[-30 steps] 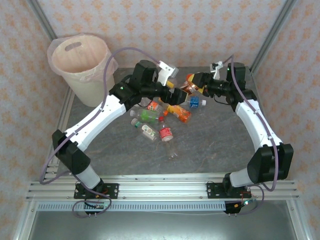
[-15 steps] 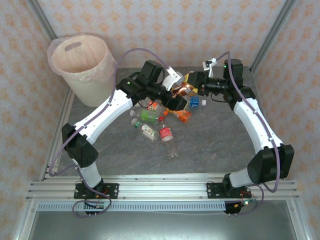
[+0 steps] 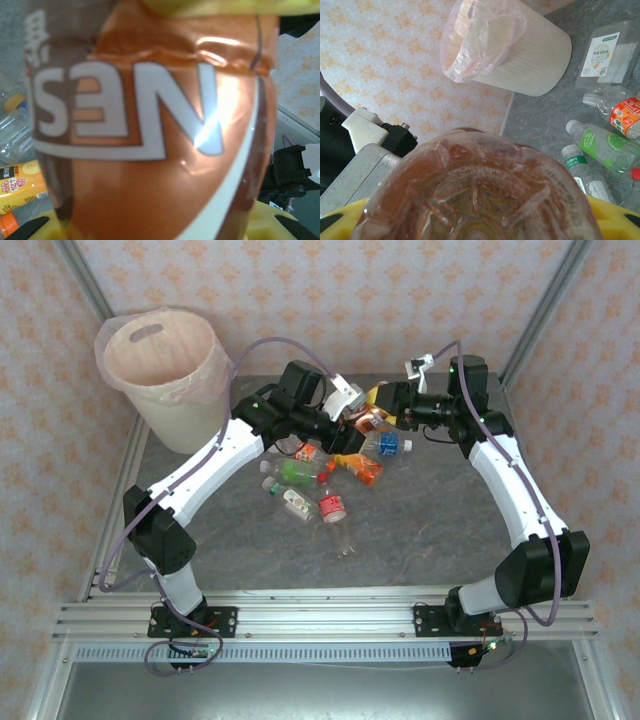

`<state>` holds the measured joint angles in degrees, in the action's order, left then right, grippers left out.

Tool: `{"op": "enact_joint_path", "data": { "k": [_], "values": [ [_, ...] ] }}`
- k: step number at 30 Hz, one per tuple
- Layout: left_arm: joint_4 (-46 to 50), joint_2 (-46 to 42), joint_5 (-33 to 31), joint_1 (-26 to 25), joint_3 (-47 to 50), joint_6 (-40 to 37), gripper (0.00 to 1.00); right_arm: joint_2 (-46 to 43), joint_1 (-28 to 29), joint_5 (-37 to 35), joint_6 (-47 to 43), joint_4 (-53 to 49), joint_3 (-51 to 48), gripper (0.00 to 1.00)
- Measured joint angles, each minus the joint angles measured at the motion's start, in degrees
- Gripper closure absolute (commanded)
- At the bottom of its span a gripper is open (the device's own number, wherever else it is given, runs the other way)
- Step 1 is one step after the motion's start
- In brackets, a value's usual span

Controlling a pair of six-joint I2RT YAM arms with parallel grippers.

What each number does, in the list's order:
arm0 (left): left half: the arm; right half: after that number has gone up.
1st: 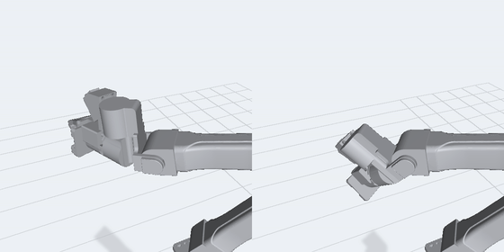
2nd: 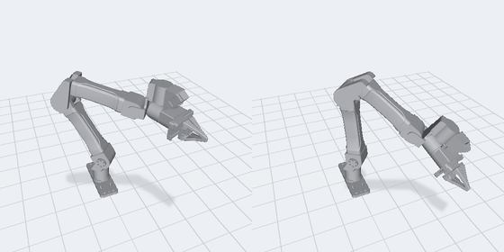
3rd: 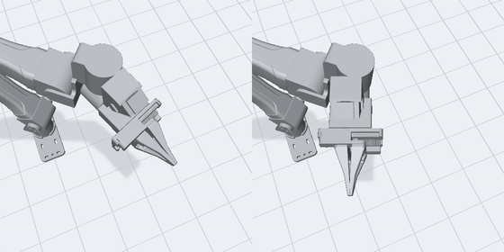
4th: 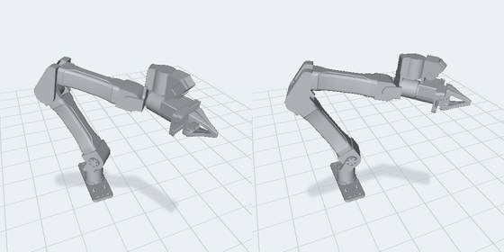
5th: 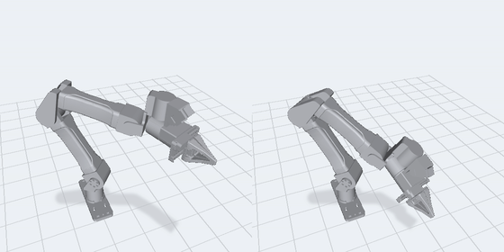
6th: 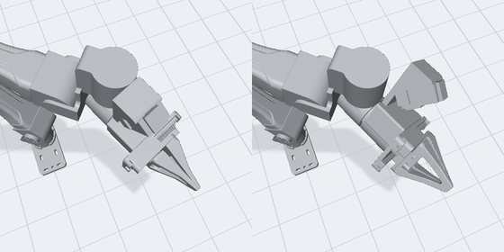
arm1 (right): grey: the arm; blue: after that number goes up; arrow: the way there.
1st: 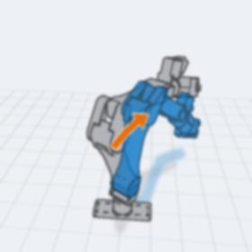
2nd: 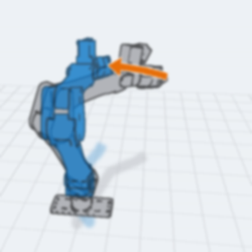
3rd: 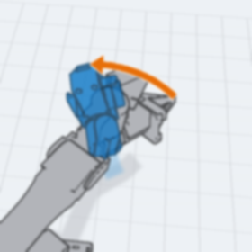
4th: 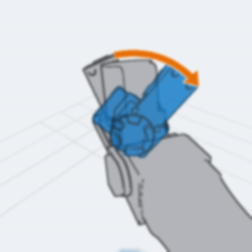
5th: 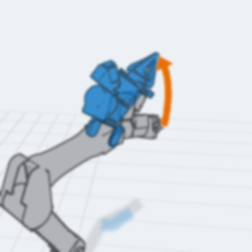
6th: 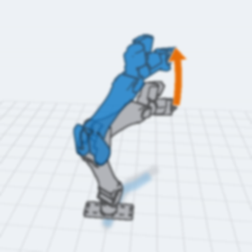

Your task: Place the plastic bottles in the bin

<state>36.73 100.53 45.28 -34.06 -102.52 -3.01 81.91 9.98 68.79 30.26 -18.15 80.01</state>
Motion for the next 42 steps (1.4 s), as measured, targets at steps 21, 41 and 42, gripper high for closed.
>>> {"op": "enact_joint_path", "data": {
  "k": [21,41,42],
  "values": [
    [-10.47,-2.95,-6.86,4.02,7.15,11.30,1.00,-4.98,0.48,-13.03,2.12,5.07,-5.31,0.01],
    [-6.64,-3.34,-54.14,5.99,2.43,27.02,1.00,-13.53,-0.61,-47.23,-14.34,-7.37,-14.16,0.01],
    [-6.32,-3.37,-56.54,6.16,1.84,27.19,1.00,-14.27,-0.61,-47.95,-15.91,-7.54,-14.19,0.01]
  ]
}}
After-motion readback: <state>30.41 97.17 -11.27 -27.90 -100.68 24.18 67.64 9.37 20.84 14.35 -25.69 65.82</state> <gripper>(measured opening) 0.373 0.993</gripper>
